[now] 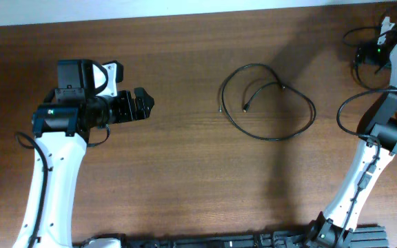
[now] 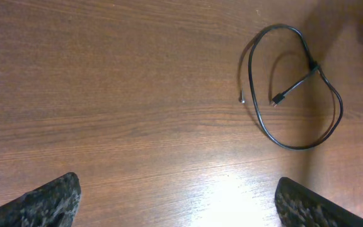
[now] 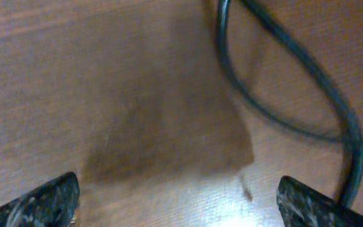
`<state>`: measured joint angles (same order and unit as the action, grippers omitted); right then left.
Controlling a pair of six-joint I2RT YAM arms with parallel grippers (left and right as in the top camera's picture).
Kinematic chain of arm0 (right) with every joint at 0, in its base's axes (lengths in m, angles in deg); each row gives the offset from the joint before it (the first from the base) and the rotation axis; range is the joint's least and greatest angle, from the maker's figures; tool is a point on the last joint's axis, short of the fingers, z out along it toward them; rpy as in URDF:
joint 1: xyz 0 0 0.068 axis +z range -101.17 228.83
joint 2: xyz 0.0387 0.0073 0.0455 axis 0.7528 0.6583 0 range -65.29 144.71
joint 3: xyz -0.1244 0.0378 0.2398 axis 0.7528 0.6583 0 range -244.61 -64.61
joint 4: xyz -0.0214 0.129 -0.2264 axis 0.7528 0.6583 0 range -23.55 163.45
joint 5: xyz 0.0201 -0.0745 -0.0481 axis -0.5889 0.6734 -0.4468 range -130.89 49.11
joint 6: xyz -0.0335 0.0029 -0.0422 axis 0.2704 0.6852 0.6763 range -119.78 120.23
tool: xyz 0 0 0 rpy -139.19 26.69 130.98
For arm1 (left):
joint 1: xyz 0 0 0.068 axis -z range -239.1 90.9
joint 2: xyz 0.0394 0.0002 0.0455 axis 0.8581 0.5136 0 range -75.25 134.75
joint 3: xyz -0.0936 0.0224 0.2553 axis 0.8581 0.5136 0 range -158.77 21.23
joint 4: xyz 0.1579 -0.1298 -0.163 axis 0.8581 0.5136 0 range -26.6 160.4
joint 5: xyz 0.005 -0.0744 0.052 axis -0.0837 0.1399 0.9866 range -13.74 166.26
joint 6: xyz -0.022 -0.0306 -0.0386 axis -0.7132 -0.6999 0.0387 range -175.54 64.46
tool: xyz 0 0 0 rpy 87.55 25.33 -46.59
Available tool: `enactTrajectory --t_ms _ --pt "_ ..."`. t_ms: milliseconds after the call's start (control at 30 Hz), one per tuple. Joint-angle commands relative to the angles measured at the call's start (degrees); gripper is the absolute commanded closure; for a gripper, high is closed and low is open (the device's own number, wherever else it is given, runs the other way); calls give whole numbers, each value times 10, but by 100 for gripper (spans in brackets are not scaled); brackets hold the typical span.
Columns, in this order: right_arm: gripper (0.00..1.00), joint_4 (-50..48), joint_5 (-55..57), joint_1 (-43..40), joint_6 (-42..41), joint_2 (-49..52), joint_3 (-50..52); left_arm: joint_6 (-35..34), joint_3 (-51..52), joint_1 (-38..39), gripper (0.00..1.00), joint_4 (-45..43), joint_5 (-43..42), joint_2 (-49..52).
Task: Untangle cables
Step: 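Reach the right gripper back to the last cable at center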
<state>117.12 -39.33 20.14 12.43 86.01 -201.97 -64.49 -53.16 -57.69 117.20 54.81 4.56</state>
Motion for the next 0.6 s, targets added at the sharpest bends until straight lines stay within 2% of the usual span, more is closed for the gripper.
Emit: enactTrajectory --t_ms 0,167,200,267,300,400,567 --pt "1 45 -5 -2 -71 -91 -3 9 -7 2 1 -1 -2 -10" --pt "1 145 -9 40 -102 -177 -3 9 -7 2 1 -1 -2 -10" --pt "1 172 -9 52 -149 -186 -3 9 -7 2 1 -1 -2 -10" --pt "1 268 -18 81 -327 -191 -3 9 -7 2 1 -1 -2 -10" --pt "1 306 -44 93 -368 -189 -1 9 -7 2 1 -1 -2 -10" --pt "1 360 -151 156 -361 -188 23 9 -7 2 1 -1 -2 -10" --pt "1 360 -144 297 -348 -188 82 9 -7 2 1 -1 -2 -10"
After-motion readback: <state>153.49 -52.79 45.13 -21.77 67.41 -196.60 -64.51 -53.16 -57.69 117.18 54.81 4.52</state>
